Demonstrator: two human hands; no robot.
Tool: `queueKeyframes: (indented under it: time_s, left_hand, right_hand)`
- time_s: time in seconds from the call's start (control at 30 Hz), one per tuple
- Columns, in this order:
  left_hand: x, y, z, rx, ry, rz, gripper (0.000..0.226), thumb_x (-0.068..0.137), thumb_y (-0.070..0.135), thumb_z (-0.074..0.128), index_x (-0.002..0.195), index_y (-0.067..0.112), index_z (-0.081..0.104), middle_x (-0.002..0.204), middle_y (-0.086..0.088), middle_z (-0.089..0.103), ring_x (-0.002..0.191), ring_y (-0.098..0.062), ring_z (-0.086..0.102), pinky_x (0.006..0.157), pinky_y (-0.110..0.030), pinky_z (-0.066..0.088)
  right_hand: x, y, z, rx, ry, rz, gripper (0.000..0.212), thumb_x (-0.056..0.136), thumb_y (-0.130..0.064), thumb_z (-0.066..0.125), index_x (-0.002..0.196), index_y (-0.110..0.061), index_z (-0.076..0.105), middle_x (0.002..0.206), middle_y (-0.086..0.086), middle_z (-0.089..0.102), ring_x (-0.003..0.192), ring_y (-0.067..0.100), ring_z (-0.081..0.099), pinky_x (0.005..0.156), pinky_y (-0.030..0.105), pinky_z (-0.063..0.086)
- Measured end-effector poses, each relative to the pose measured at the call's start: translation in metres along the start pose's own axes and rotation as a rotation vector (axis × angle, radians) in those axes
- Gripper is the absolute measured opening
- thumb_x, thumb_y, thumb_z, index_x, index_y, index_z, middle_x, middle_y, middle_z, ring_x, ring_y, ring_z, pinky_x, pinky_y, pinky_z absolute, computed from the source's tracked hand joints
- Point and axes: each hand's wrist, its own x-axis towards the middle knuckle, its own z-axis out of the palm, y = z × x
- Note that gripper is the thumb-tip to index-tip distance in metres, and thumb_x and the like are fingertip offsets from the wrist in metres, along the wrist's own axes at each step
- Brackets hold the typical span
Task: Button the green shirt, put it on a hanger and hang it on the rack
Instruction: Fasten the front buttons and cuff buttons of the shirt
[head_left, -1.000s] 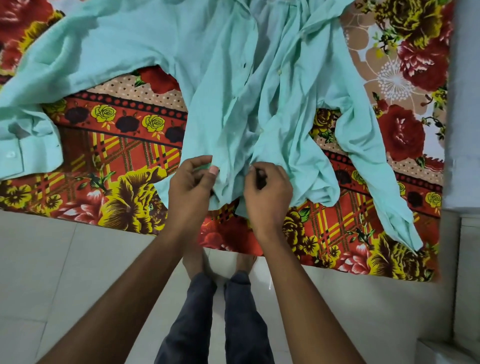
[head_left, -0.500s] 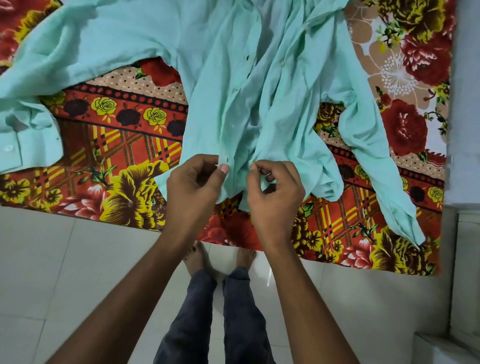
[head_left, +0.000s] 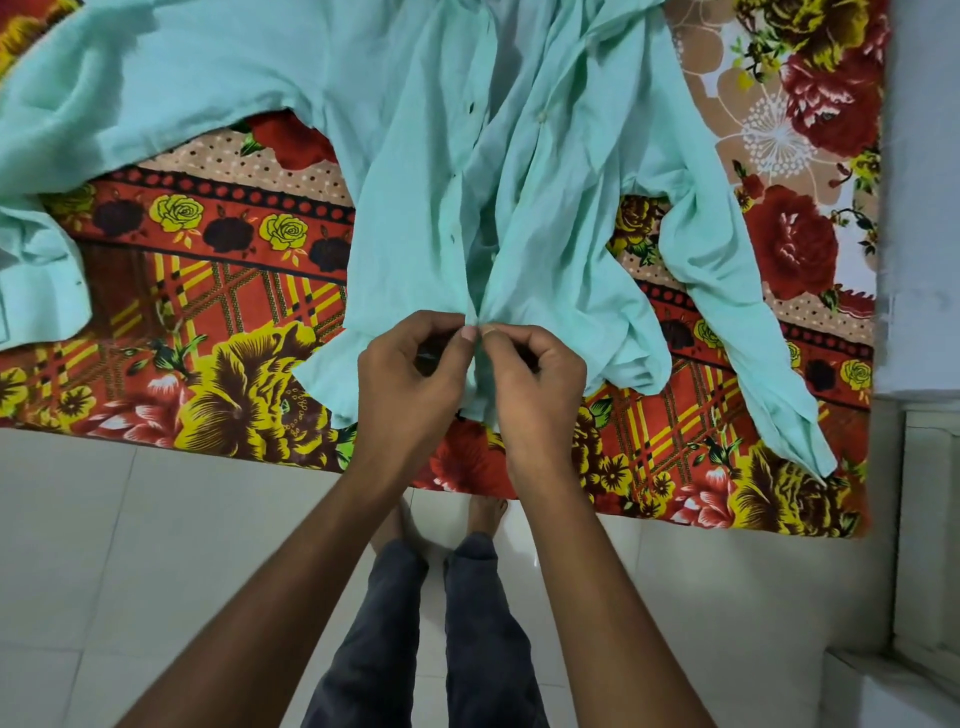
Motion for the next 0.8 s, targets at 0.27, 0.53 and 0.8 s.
queueKeyframes:
  time_s: [0.27,0.53,0.8]
  left_hand:
    - [0.014,-0.004,-0.01,-0.05,-0.114,-0.094,0.003,0.093,0.011,0.076,0.094,0.012,0.079,0.079,-0.002,0.078,0.073,-0.012,0.072,0.07,-0.026,0.054]
    - [0.023,-0.004,-0.007,0.061,-0.126,-0.097,0.005,0.091,0.018,0.08,0.091,0.014,0.078,0.077,0.0,0.078,0.071,-0.013,0.074,0.074,-0.036,0.062]
    - [0.027,0.002,-0.009,-0.034,-0.21,-0.173,0.008,0.098,0.005,0.069,0.099,0.001,0.076,0.084,-0.011,0.079,0.081,-0.023,0.077,0.086,-0.041,0.064]
  right_hand:
    - [0.002,0.0,-0.007,-0.022,-0.119,0.012,0.008,0.094,-0.014,0.074,0.092,-0.013,0.082,0.085,-0.006,0.079,0.085,0.003,0.074,0.082,0.022,0.058]
    - [0.007,0.0,-0.01,-0.097,-0.168,-0.051,0.015,0.099,-0.023,0.07,0.098,-0.017,0.083,0.087,-0.007,0.08,0.089,0.006,0.075,0.089,0.037,0.062]
    - [0.012,0.007,-0.008,-0.155,-0.178,-0.087,0.018,0.104,-0.021,0.063,0.104,-0.013,0.078,0.094,-0.009,0.077,0.094,0.003,0.071,0.089,0.027,0.059]
